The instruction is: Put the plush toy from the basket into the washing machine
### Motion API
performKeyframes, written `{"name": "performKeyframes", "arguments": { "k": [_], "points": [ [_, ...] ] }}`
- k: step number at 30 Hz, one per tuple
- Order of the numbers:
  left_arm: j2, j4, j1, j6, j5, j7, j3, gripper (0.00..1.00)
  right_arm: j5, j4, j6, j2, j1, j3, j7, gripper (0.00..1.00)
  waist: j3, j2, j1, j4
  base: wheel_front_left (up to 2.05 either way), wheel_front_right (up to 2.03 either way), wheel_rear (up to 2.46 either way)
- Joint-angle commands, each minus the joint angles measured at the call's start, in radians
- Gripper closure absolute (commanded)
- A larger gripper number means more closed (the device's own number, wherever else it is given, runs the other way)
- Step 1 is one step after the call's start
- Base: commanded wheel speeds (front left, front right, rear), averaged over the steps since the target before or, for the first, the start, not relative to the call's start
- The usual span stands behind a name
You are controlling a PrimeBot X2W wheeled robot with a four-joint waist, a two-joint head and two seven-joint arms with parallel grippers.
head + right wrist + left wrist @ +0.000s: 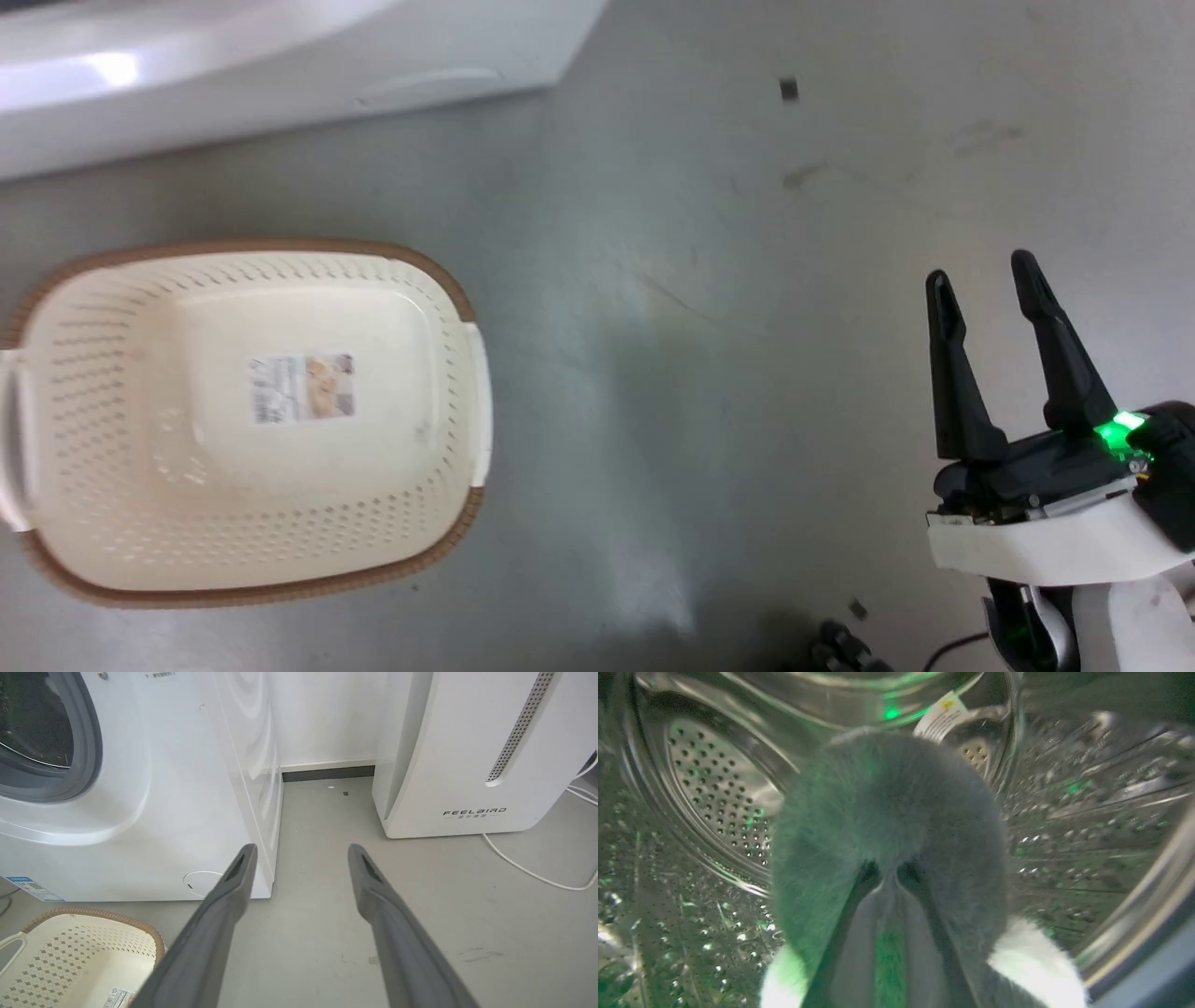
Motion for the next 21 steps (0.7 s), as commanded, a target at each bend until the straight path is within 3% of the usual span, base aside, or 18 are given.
{"name": "performKeyframes", "arguments": {
  "k": [1, 6, 9, 14, 20, 21],
  "points": [
    [0.018, 0.038, -0.073, -0.004, 0.014, 0.008, -0.018, 1.0, 0.011, -0.006, -0.001, 0.0, -0.023, 0.005, -0.005, 0.0, 0.07, 0.0, -0.0001, -0.044, 0.0, 0.0, 0.0],
    [0.054, 0.19, -0.226, -0.004, 0.038, 0.051, -0.081, 1.0, 0.03, -0.01, -0.001, 0.0, -0.042, 0.02, -0.005, 0.0, 0.118, 0.0, -0.0001, -0.067, 0.0, 0.0, 0.0],
    [0.076, 0.272, -0.26, -0.004, 0.047, 0.114, -0.17, 1.0, 0.035, -0.013, -0.001, 0.0, -0.046, 0.025, -0.005, 0.0, 0.137, 0.0, -0.0001, -0.071, 0.0, 0.0, 0.0],
    [0.11, 0.337, -0.276, -0.004, -0.025, 0.177, -0.313, 1.0, 0.039, -0.012, -0.001, 0.0, -0.051, 0.024, -0.005, 0.0, 0.148, 0.0, -0.0001, -0.069, 0.0, 0.0, 0.0],
    [0.137, 0.376, -0.271, -0.004, -0.12, 0.157, -0.413, 1.0, 0.031, -0.005, -0.001, 0.0, -0.061, 0.018, -0.005, 0.0, 0.138, 0.0, -0.0001, -0.053, 0.0, 0.0, 0.0],
    [0.139, 0.384, -0.271, -0.004, -0.127, 0.143, -0.418, 0.8, 0.028, -0.004, -0.001, 0.0, -0.063, 0.015, -0.005, 0.0, 0.133, 0.0, -0.0001, -0.049, 0.0, 0.0, 0.0]
  ]
}}
